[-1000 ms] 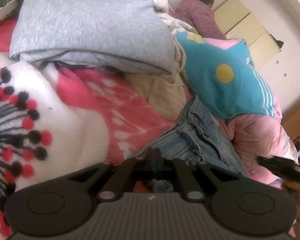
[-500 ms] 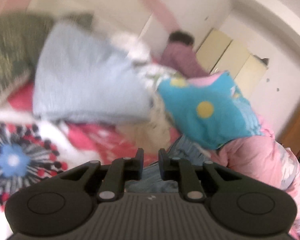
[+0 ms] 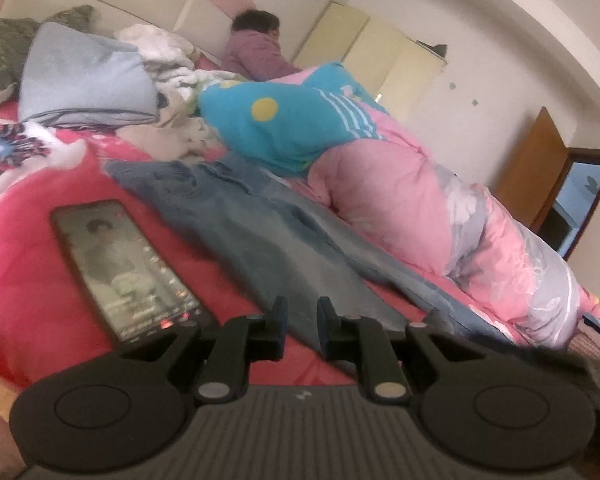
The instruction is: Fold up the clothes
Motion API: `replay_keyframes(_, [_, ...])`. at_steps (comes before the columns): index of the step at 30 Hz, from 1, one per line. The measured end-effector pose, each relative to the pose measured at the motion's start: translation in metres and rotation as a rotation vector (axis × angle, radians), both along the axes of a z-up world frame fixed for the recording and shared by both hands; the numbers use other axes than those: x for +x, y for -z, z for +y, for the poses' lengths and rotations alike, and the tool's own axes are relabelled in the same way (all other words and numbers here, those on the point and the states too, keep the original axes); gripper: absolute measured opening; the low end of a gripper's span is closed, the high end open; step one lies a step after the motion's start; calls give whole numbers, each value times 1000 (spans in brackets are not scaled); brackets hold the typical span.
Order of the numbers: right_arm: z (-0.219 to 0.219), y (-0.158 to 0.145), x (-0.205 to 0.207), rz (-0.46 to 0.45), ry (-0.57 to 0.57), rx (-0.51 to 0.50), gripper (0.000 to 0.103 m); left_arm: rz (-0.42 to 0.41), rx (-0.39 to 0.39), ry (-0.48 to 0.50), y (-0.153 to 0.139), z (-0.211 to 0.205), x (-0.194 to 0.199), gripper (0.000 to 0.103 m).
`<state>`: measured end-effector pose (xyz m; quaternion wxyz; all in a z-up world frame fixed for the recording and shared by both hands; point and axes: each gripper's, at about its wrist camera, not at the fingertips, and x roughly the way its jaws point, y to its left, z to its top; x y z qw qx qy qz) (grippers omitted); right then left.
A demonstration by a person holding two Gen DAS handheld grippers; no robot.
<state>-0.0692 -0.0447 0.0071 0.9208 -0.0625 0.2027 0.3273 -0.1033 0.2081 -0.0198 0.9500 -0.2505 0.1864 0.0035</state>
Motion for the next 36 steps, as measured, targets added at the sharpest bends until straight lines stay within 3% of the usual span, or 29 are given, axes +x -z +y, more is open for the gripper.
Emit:
replay_keyframes(2, [25, -4, 12, -74, -46, -80, 29, 10, 9, 32, 8, -5, -4, 15])
replay_keyframes(4, [42, -13, 29, -111, -99, -94, 29, 14, 34, 79, 15, -16, -9, 15])
replay_keyframes(6, [58, -23, 44, -117, -171, -103, 29, 3, 62, 143, 24, -28, -10, 15])
replay_keyframes(9, [97, -28, 62, -144, -300, -204, 30, 20, 59, 207, 38, -39, -7, 15])
replay_keyframes(15, [173, -2, 81, -159, -487, -406, 30, 23, 30, 243, 55, -35, -7, 15])
replay_keyframes(17, [192, 9, 83, -183, -519, -464, 30, 19, 9, 245, 58, -30, -6, 10])
replay_keyframes(22, [211, 36, 92, -198, -529, -572, 25, 18, -36, 255, 62, -22, -3, 9])
replay_keyframes(23, [211, 39, 91, -203, -527, -576, 12, 18, -40, 256, 63, -22, -2, 9])
replay_keyframes(25, [208, 38, 88, -209, -537, -552, 5, 18, -49, 259, 63, -20, 0, 9])
replay_keyframes(33, [208, 51, 83, -196, -563, -525, 5, 17, -50, 257, 63, -21, 5, 9])
replay_keyframes(36, [201, 45, 85, -170, -548, -465, 10, 13, -47, 256, 61, -22, 4, 11])
